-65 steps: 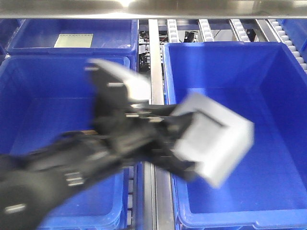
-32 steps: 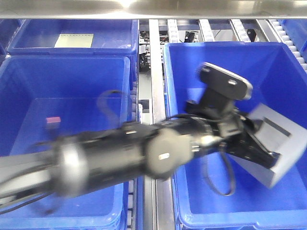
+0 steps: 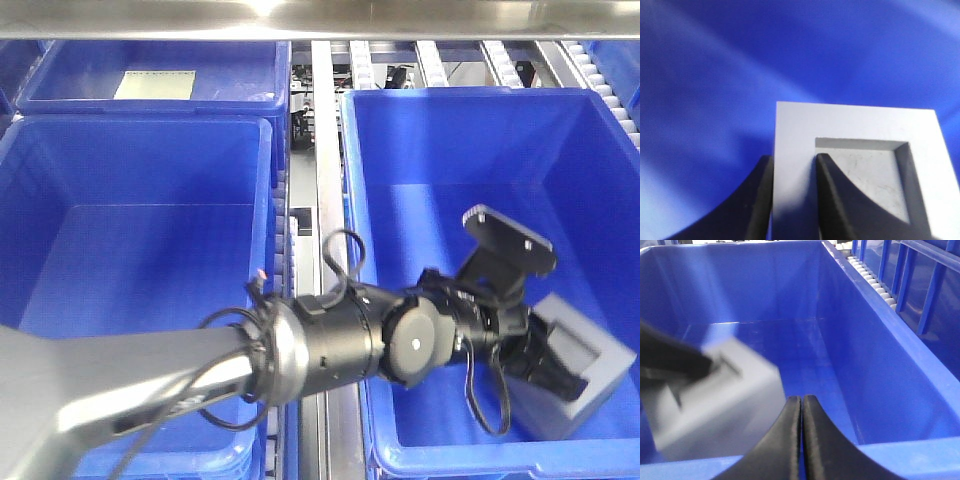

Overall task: Sort gray base to blue bin
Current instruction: 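Swing the left arm with the block over the farther-side blue bin, then lower the block and open the left gripper to release it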

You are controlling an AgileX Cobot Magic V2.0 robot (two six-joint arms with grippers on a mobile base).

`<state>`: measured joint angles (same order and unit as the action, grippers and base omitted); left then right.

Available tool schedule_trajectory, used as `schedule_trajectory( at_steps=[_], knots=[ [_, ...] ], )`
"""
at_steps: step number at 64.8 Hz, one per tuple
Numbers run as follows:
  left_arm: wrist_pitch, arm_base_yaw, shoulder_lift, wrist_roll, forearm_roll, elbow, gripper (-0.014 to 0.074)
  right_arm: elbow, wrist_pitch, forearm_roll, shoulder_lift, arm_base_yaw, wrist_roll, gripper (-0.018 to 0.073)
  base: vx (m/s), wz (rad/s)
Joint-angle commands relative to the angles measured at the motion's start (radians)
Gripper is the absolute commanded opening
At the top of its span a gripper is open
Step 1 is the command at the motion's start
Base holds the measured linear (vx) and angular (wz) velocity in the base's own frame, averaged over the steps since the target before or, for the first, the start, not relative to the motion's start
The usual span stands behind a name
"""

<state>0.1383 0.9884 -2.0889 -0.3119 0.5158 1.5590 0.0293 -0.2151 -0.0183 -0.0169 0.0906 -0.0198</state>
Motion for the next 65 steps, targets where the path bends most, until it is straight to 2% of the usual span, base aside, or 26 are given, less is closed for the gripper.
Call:
schedule_trajectory(
  at_steps=[1, 12, 20, 42, 48, 59, 65],
  knots=[
    [-0.047, 0.005, 0.052, 0.004, 0.012, 0.039, 0.0022, 0.000, 0.067, 0.007, -0.002, 0.000, 0.008, -0.0005, 0.00, 0.00],
    [-0.023, 0.005, 0.020, 0.005, 0.018, 0.039, 0.0031, 0.000, 0.067, 0.007, -0.002, 0.000, 0.008, -0.0005, 0.00, 0.00],
    [-0.028, 0.005, 0.016, 0.005, 0.018, 0.039, 0.0076, 0.000, 0.067, 0.007, -0.002, 0.000, 0.008, -0.0005, 0.00, 0.00],
    [-0.032, 0.005, 0.016, 0.005, 0.018, 0.039, 0.0349, 0.000, 0.067, 0.007, -0.002, 0.000, 0.008, -0.0005, 0.00, 0.00],
    [-0.031, 0.005, 0.016, 0.005, 0.018, 0.039, 0.0390, 0.000, 0.067, 0.007, -0.002, 0.000, 0.008, -0.0005, 0.00, 0.00],
    [-0.033, 0.005, 0.022, 0.005, 0.018, 0.039, 0.0397, 0.000, 0.067, 0.007, -0.002, 0.000, 0.008, -0.0005, 0.00, 0.00],
    [-0.008, 0.005, 0.046, 0.004, 0.014, 0.039, 0.0370, 0.000, 0.067, 0.007, -0.002, 0.000, 0.008, -0.0005, 0.00, 0.00]
  ],
)
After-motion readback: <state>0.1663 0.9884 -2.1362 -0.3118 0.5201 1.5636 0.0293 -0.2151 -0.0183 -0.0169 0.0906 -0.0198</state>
